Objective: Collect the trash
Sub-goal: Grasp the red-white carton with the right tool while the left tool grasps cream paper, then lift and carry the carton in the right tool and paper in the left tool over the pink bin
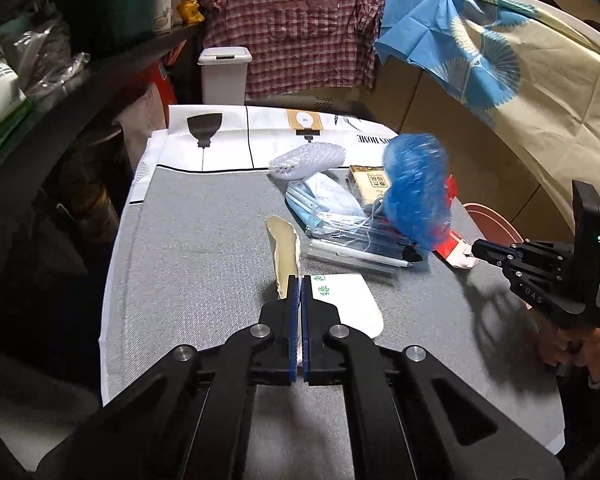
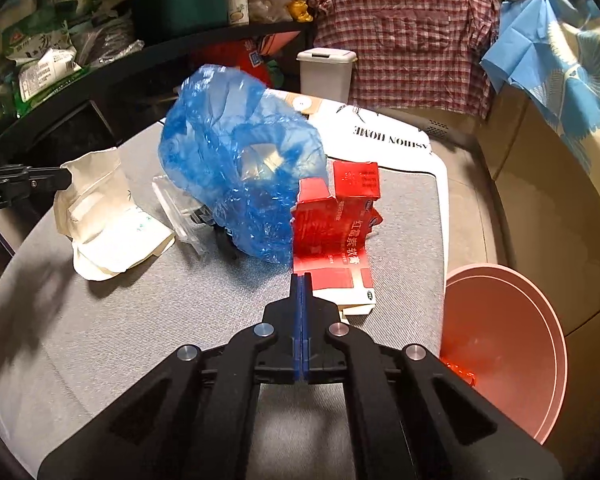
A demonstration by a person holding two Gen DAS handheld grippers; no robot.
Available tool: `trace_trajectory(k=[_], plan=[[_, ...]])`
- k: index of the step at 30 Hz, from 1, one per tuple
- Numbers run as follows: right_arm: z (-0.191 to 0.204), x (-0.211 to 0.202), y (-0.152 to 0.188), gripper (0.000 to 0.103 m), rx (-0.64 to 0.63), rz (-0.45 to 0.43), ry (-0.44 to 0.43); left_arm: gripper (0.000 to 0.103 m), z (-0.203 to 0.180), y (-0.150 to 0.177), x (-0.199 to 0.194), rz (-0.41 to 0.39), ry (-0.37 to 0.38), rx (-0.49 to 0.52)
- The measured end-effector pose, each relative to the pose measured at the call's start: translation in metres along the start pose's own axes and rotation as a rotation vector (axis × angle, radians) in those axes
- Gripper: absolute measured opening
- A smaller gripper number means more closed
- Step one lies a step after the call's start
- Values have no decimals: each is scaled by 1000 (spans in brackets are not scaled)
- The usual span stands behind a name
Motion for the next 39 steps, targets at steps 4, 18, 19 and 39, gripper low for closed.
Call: trace_trajectory(k=[4,18,19,39], plan=[[4,-11,1,0,-1,-19,-5,1,0,2,-10,-9,-13,-1],[-27,-3,7,43,160,1,42,1,-4,8,-22,-7,-22,-6],[-28,-2,6,43,168,0,42,1,-3,8,-22,-5,-24,-11],[-15,50,-42,41,172,19,110,1,1,6,-7,5,-35,-27]])
Point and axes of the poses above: each gripper's, at about its wrist camera, not at the fingertips, and x roughly the way its jaws point, z to its left, y to its underside, the point moved 6 cm from there along x, roughly the way its jaws point, and after that the axes turned 11 degrees about -y, right-handed, at the moved point
